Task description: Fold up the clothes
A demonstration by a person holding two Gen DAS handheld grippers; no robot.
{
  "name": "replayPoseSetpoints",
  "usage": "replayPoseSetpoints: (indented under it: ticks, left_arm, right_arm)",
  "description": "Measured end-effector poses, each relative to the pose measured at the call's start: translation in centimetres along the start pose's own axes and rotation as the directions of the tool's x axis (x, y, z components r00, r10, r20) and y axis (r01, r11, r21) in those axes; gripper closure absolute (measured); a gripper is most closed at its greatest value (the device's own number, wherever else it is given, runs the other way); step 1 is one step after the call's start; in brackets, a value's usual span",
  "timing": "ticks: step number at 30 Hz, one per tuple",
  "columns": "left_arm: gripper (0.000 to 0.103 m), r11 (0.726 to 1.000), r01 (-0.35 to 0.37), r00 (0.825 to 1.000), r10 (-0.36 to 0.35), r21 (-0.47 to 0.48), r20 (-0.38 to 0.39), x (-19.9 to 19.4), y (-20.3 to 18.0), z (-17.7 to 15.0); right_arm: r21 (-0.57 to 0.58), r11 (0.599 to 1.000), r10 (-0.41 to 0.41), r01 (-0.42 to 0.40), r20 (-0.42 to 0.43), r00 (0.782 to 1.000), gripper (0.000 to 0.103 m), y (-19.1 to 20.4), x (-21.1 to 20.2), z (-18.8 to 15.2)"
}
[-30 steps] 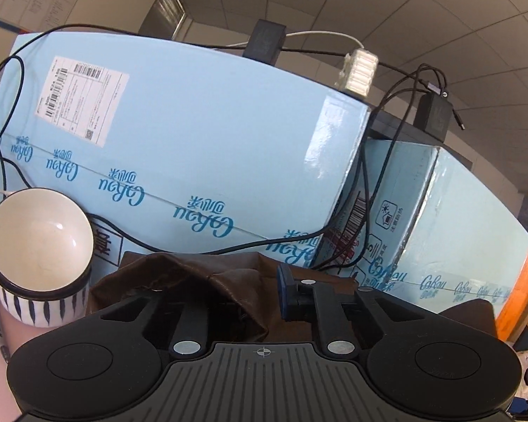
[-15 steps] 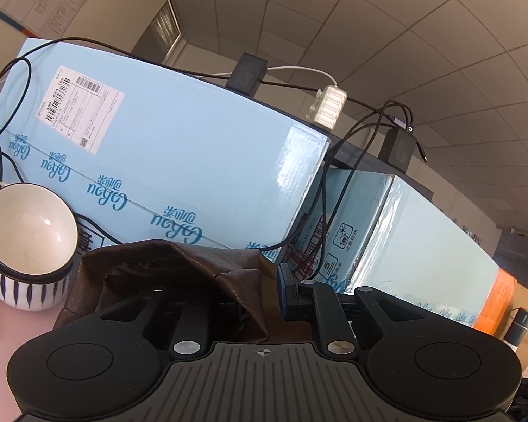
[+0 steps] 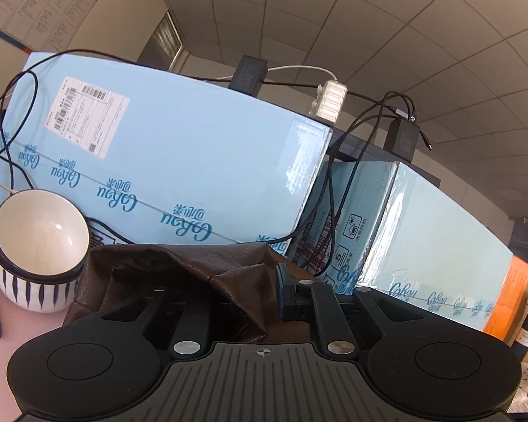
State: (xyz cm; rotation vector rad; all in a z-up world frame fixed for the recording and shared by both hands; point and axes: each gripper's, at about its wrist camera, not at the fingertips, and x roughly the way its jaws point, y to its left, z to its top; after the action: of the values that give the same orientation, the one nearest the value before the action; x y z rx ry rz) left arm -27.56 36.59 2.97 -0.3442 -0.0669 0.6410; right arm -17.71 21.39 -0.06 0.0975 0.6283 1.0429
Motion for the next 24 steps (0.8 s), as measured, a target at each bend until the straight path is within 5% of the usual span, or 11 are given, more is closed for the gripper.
replayPoseSetpoints:
  ticks: [1,5,9,16,21,24]
  left_arm:
    - [0.098,1.000,0.003,1.000,-0.003,0.008,0.018,-0.4,-0.3,0.2]
    - [0.101,0.999,0.050,0.991,-0.049,-0.001,0.122,-2.7,-1.9,1.5]
    - [0.101,0.987,0.154,0.964,-0.141,-0.040,0.223,-5.5,-3.6,3.3]
    - [0.101,0.890,0.456,0.853,-0.436,-0.002,0.287,-12.3,-6.3,3.1]
    - [0.100,0.764,0.642,0.760,-0.625,-0.059,0.178,-17.3,-7.3,-0.8]
    - [0.099,0.730,0.676,0.737,-0.670,-0.101,0.090,-20.0,-7.6,-3.1]
  right_arm:
    - [0.007,1.000,0.002,-0.002,0.001,1.000,0.092,-0.5,-0.4,0.3]
    - [0.021,0.999,0.031,-0.032,0.055,0.998,0.096,-2.7,-2.9,2.0]
    - [0.043,0.995,0.089,-0.094,0.111,0.990,0.097,-4.9,-6.0,4.1]
    - [0.135,0.975,0.165,-0.176,0.088,0.982,0.097,-11.5,-11.1,6.6]
    - [0.217,0.959,0.182,-0.182,0.020,0.983,0.097,-19.6,-14.6,6.6]
    - [0.227,0.964,0.146,-0.142,0.002,0.989,0.095,-23.7,-16.2,6.2]
